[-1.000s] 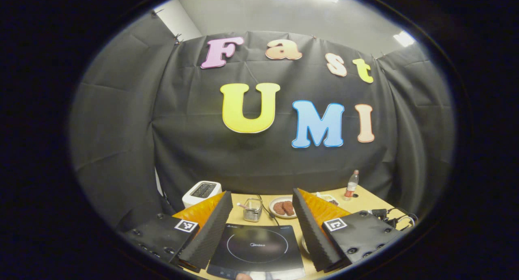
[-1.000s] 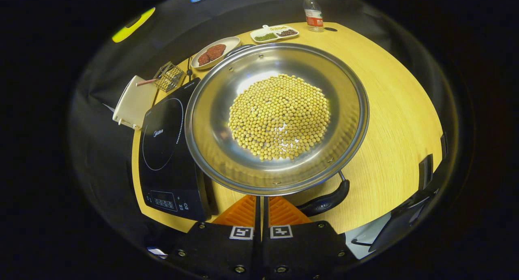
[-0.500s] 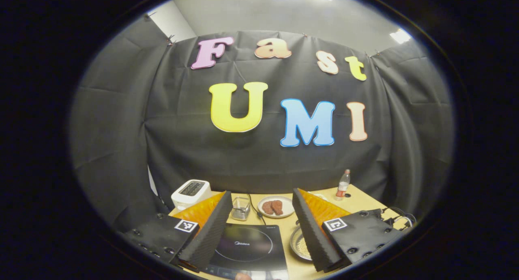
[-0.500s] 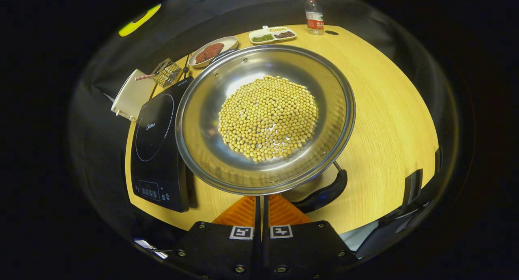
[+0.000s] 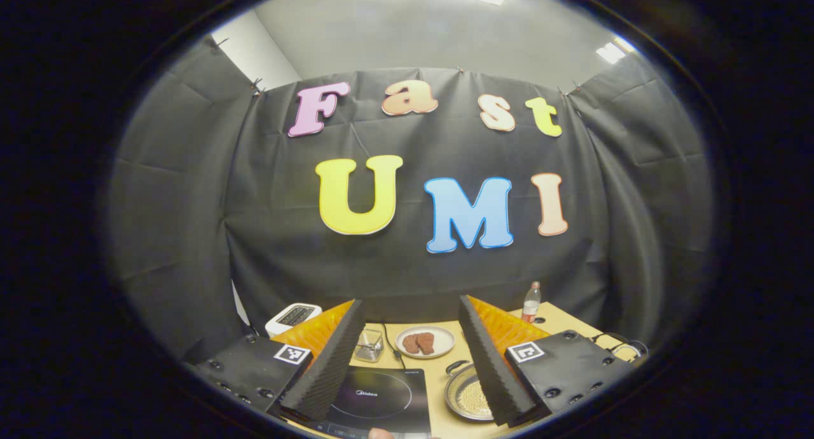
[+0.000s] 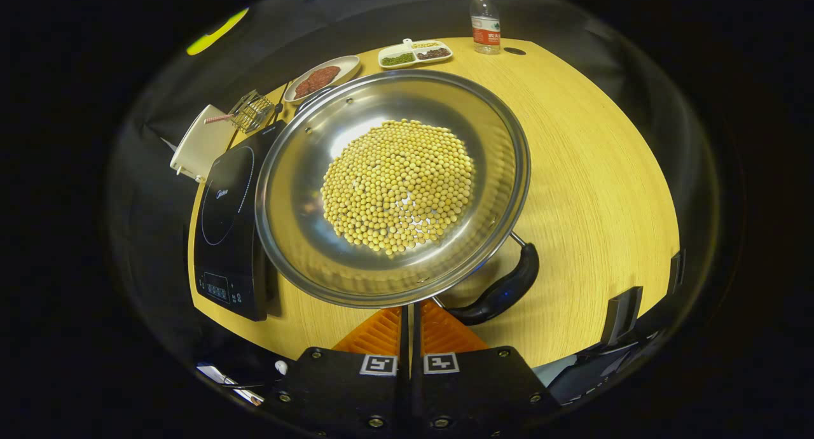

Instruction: First push the handle of the pot to place it horizontally, then grasp the pot with both hands and set it on the induction cooktop.

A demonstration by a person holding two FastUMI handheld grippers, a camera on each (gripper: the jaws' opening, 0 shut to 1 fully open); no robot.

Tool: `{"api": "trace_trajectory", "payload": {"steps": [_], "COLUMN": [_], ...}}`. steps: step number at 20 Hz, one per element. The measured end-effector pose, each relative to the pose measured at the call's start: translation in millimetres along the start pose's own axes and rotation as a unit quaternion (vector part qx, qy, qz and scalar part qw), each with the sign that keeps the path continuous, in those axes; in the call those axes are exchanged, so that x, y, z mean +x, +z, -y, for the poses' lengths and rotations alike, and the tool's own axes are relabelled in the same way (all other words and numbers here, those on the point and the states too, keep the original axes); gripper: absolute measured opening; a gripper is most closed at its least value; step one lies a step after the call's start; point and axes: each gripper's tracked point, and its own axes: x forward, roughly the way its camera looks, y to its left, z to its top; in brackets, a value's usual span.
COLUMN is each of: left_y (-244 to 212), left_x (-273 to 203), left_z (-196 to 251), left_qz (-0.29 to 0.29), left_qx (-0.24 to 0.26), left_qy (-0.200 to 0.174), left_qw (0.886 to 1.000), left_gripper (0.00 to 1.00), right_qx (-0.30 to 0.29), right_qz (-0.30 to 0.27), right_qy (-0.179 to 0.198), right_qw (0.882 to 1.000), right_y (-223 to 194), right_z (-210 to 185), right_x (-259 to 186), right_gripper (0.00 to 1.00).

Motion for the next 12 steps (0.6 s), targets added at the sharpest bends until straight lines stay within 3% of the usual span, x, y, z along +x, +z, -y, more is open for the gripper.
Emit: {"api": "trace_trajectory", "payload": {"steps": [12], "left_y": [6.9], "left_x": [-2.9], "left_z": [26.2], "left_qz": [-0.001], "left_qx": [0.01], "left_qy": [0.018], "left_qw": [1.0], "left_gripper": [0.99], "right_qx": [-0.016], "right_qz": [0.005], "right_qy": [-0.023], "right_qw": [1.0], "right_y": [20.8], "right_z": [49.3], "right_x": [0.2], "right_gripper": [0.01]}}
